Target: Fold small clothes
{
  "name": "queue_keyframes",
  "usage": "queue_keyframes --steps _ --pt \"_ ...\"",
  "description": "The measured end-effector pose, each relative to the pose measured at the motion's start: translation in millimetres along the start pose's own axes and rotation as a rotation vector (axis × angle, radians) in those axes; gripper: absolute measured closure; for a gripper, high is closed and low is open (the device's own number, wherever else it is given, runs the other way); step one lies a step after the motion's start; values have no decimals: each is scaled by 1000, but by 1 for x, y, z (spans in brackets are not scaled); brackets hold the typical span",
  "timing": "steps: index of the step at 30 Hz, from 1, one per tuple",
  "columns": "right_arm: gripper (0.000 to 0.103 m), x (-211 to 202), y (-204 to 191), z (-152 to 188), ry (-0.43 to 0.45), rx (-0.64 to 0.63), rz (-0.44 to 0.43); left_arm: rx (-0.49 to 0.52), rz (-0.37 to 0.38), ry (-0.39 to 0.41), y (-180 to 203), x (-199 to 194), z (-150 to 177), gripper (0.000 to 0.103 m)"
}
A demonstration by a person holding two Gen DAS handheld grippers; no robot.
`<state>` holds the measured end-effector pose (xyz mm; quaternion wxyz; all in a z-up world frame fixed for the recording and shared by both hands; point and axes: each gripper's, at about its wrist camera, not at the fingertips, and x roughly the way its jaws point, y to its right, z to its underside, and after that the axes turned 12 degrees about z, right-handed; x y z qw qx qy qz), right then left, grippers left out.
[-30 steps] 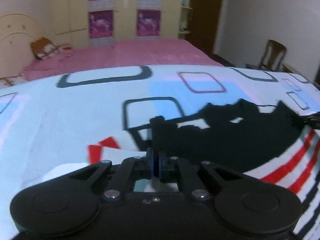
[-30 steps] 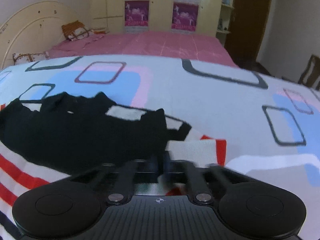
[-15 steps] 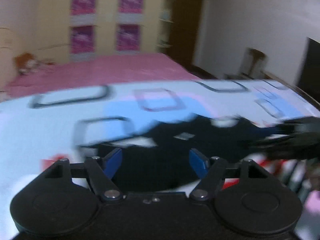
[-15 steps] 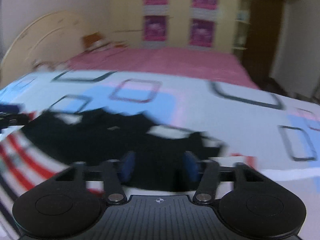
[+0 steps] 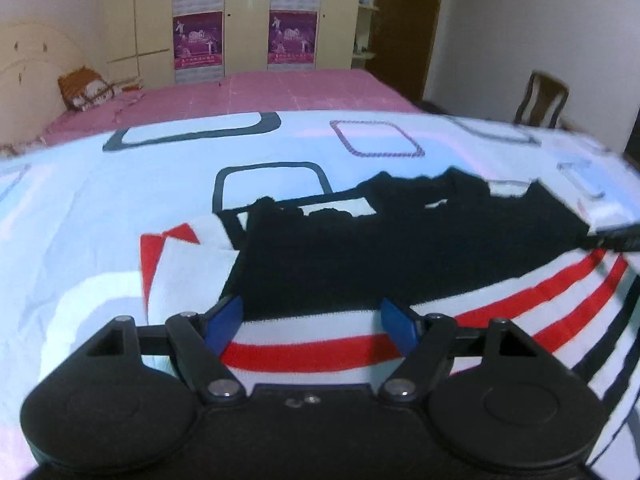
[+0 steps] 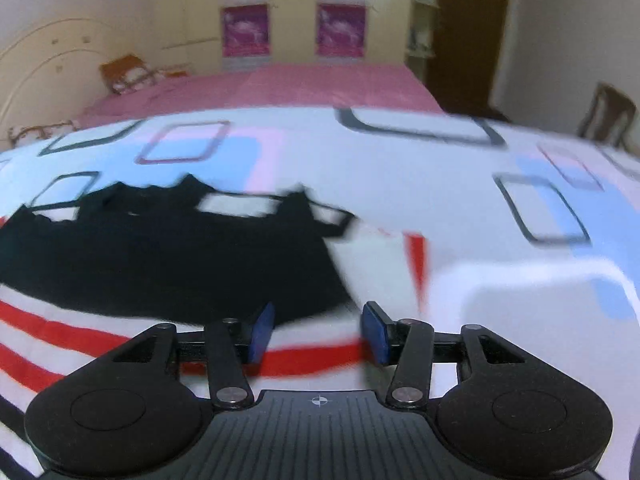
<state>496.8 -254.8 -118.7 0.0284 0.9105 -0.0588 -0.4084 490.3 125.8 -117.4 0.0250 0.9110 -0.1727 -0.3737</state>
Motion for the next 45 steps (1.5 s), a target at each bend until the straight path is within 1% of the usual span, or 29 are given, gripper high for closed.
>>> queue_keyframes --steps 1,2,3,4,6,8,9,10,11,12,14,16,17,18,19,20,21,23,24,25,26,28,30,31,33,34,36,40,45 --pt "55 -6 -1 -2 13 4 14 -5 -14 5 8 -4 -2 30" --pt "55 -18 -3 -3 53 5 21 -1 -1 35 16 -12 -4 29" --pt "55 -32 -9 -3 105 3 -3 9 27 71 26 -20 -3 22" --pt "55 -41 -18 -2 120 -7 -40 10 50 84 33 -25 -1 20" --pt "55 -51 -43 4 111 -69 -125 29 112 59 57 -21 4 21" --pt "55 -57 -72 17 110 -149 -175 63 131 30 78 -11 13 21" --pt "55 -54 -84 25 92 -185 -191 70 136 5 85 -5 19 21" --pt "55 -50 -96 31 69 -213 -185 69 130 -14 87 2 23 20" --pt "55 -46 -100 37 69 -226 -163 73 122 -7 87 2 28 19" --pt "55 -46 -100 41 85 -214 -159 71 124 3 86 0 31 18" --pt "55 -46 -95 39 69 -194 -165 61 126 -6 80 -6 30 19" --pt "55 -49 -86 36 53 -183 -149 43 96 -6 69 -16 29 21" --pt "55 -53 -77 35 49 -170 -133 36 66 -10 60 -19 31 22" --pt "55 -55 -65 36 43 -165 -97 22 37 -13 49 -29 36 21" --pt "55 -53 -53 40 26 -159 -46 3 23 -9 39 -37 41 20" --pt "55 -55 -38 45 10 -134 -23 -14 10 -2 28 -46 47 20" --pt "55 -56 -18 51 -13 -84 -23 -19 -2 4 19 -54 53 20" --pt "55 -59 0 59 -28 -36 -43 -21 -17 6 18 -61 56 21" --pt "55 -63 -2 59 -28 -31 -34 -12 -38 9 25 -63 54 24" --pt "55 -71 -9 58 -18 -37 -11 -4 -48 19 34 -67 51 23" --pt "55 -81 -15 56 7 -39 -9 -1 -26 41 42 -70 50 23" --pt "55 -99 -36 56 55 -37 -76 -15 29 80 59 -75 50 22" --pt "55 -108 -66 64 53 -79 -118 -22 77 72 76 -71 53 23" --pt "55 -108 -77 69 35 -101 -124 -16 82 55 84 -66 57 24" --pt "55 -94 -97 85 -52 -132 -111 -3 61 -24 95 -51 65 25" --pt "55 -94 -100 94 -32 -133 -98 2 44 -46 97 -46 70 24" --pt "55 -102 -103 102 2 -167 -77 20 23 -34 102 -47 73 24" --pt "55 -104 -105 95 -21 -148 -104 0 13 -38 102 -49 71 24" --pt "55 -102 -107 99 1 -192 -101 11 0 -45 106 -52 75 24"
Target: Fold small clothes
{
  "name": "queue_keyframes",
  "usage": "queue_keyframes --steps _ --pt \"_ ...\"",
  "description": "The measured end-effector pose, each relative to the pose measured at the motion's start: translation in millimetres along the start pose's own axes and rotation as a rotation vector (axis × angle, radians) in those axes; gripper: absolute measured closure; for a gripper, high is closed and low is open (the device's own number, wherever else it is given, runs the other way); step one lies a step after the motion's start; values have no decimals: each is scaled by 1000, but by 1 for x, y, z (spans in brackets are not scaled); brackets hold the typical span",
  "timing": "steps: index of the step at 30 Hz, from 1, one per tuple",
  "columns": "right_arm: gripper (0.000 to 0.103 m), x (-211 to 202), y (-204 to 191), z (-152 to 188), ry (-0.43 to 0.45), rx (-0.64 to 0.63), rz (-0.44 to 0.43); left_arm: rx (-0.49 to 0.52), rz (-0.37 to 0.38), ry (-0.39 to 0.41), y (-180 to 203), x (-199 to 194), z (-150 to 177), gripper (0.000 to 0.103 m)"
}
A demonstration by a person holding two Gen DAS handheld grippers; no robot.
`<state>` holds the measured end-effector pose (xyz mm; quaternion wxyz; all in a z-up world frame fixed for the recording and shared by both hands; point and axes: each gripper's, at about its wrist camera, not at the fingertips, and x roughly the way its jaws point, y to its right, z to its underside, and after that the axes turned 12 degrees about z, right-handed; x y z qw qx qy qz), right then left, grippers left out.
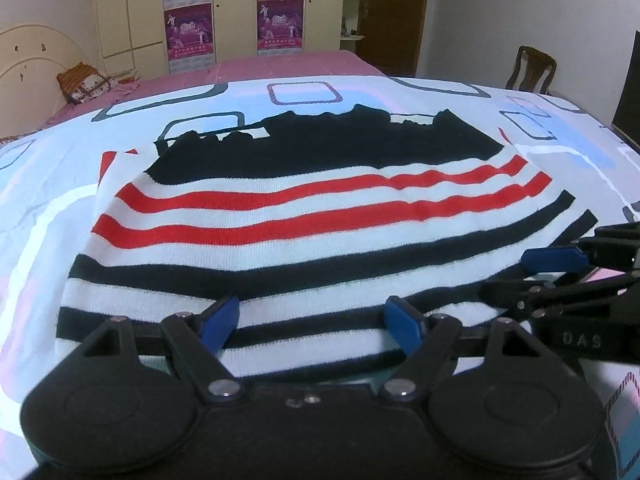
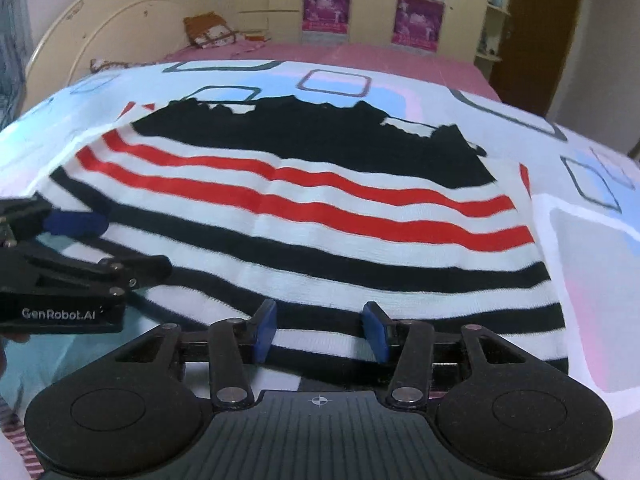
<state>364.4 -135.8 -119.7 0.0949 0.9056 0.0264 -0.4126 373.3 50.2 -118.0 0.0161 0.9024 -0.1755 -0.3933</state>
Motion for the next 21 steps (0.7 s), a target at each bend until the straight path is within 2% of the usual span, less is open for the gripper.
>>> queue_keyframes --steps 3,8,11,13,16,19,21 --pt "55 -2 16 4 -18 26 8 32 -21 -5 -5 -5 -1 24" --pt "55 -7 70 18 -51 84 122 61 -78 -22 -37 -20 7 22" --pt "55 -9 97 33 -62 126 87 17 -80 -14 -56 -30 17 22" --pt "55 -16 98 32 -54 94 73 14 -96 -13 -55 -33 17 22" --pt "55 -28 110 29 6 150 116 11 -113 -16 -51 -31 15 22" --pt "55 -16 126 32 -49 209 146 -6 -112 -14 -53 -30 14 22" --pt "57 -10 131 38 -73 236 98 -8 -108 -14 -54 -30 14 22"
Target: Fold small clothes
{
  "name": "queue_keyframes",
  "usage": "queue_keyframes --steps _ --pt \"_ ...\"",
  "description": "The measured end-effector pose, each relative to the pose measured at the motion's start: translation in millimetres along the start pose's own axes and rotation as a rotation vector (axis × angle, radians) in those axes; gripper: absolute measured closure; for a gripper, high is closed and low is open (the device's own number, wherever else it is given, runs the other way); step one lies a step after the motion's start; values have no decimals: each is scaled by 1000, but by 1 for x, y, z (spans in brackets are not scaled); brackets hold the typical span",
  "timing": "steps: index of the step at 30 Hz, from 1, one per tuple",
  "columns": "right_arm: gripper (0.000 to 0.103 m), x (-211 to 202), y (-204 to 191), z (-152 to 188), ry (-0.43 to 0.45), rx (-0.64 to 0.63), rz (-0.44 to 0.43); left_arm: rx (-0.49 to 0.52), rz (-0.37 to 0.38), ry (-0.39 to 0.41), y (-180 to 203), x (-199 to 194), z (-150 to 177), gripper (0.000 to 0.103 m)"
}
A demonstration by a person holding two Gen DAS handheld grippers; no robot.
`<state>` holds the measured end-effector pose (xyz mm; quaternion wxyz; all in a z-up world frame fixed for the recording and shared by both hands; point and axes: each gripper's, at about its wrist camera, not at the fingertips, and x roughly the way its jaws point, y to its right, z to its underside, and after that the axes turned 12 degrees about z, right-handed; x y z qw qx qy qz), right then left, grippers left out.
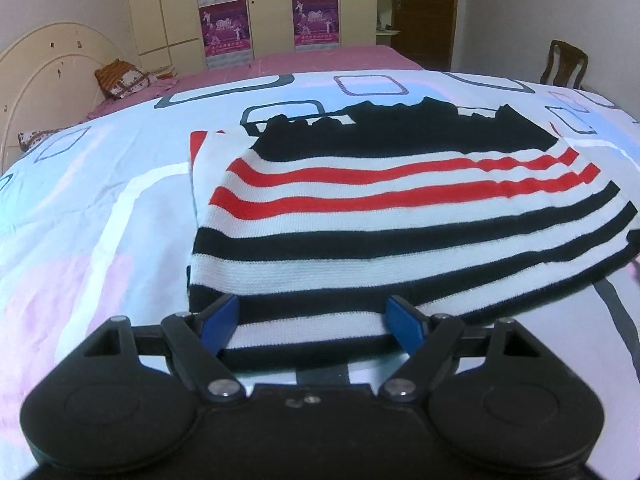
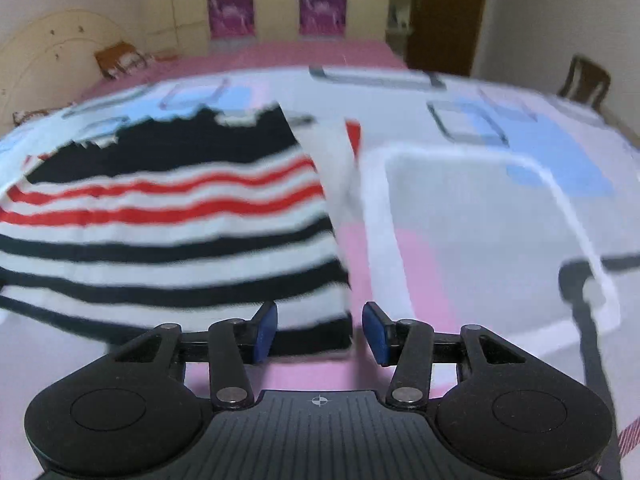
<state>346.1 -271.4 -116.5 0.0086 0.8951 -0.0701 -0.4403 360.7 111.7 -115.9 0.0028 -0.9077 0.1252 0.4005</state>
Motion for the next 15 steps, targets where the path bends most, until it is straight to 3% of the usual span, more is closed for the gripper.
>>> queue_keyframes --steps 1,4,15 --pt "66 0 2 3 -5 8 -26 -1 3 0 -1 0 0 22" --pt "76 -8 2 8 16 -25 -46 -2 14 1 -3 0 1 22" --pt "80 -19 0 15 41 -49 27 -12 27 13 -9 -6 2 24"
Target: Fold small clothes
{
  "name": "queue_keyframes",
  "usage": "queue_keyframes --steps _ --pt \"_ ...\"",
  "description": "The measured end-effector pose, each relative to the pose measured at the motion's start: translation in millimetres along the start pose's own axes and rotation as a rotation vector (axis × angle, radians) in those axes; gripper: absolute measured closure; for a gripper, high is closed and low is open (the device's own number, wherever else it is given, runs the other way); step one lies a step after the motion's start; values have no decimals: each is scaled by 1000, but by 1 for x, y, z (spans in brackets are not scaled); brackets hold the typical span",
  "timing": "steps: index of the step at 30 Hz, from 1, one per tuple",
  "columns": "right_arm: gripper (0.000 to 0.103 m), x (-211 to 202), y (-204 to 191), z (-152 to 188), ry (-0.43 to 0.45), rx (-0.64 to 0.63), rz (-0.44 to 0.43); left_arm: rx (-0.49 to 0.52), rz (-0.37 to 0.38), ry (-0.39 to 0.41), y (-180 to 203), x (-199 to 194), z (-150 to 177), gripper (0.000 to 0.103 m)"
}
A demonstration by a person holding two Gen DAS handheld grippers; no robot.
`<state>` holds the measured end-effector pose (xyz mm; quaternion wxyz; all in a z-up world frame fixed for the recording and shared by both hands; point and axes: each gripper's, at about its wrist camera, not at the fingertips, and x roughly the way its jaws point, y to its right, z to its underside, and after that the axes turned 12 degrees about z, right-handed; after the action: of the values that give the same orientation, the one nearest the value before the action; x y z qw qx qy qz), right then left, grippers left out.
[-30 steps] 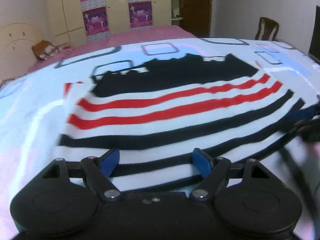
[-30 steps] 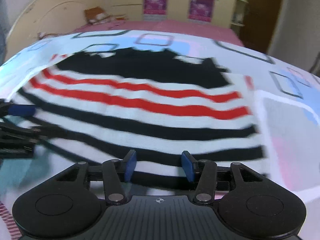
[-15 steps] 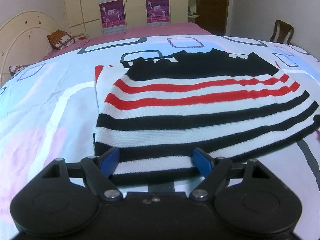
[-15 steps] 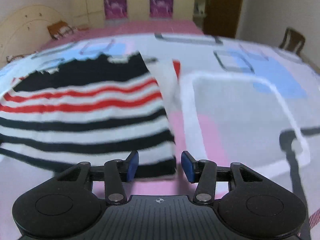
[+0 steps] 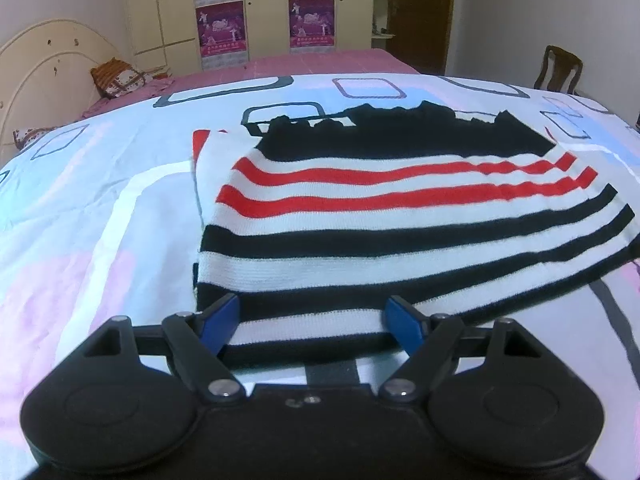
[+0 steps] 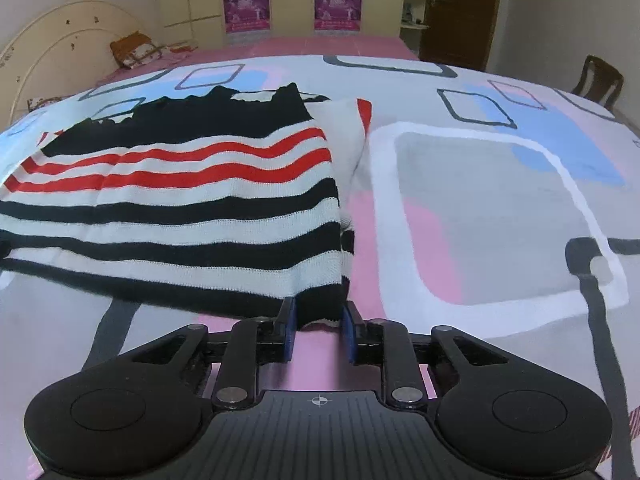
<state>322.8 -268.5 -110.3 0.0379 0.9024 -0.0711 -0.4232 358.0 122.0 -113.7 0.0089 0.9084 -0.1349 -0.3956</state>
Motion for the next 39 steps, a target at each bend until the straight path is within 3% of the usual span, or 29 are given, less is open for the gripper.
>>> queue_keyframes --steps 4,6,7,10,13,15,17,18,19,23,26,28,33,36,37,38,39 --pt "80 -18 -4 -7 95 5 -9 1 -7 0 0 3 3 23" --pt "80 2 -14 -1 -4 -70 32 -4 -12 0 2 5 3 23" --pt "80 9 -12 4 -12 -73 43 -8 -11 -2 1 6 2 23" --pt "80 1 1 5 -28 26 33 -14 0 -3 -2 5 2 23" --pt "80 -29 5 3 117 36 93 -5 4 -3 -2 4 3 22" --pt "80 -35 2 -2 162 27 39 -6 1 -5 -2 5 3 22" --pt "80 -23 -7 -4 135 -13 35 -10 -5 -8 -1 5 3 21" --pt "80 -10 -11 -1 89 -37 56 -9 -8 -10 -1 6 3 21" --pt "80 9 -14 5 -15 -65 83 -9 -8 -11 0 6 2 21" --pt "80 0 -5 10 -15 -2 55 -22 -9 -6 1 -1 3 21" --pt "80 -17 -3 11 52 12 2 -45 -53 21 5 -18 13 20" --pt "80 -25 -2 9 78 33 -45 -139 -89 39 3 -32 24 24" --pt "80 -30 -20 2 99 4 -103 -388 34 129 -6 -41 46 36" --pt "80 -28 -29 -3 87 31 -161 -532 87 208 -23 -33 42 36" --pt "85 -25 -32 -7 87 39 -165 -587 106 236 -30 -29 40 36" --pt "103 -22 -36 -11 85 45 -171 -649 120 265 -38 -24 39 37" --pt "103 -18 -40 -16 76 55 -179 -699 128 288 -43 -19 38 37"
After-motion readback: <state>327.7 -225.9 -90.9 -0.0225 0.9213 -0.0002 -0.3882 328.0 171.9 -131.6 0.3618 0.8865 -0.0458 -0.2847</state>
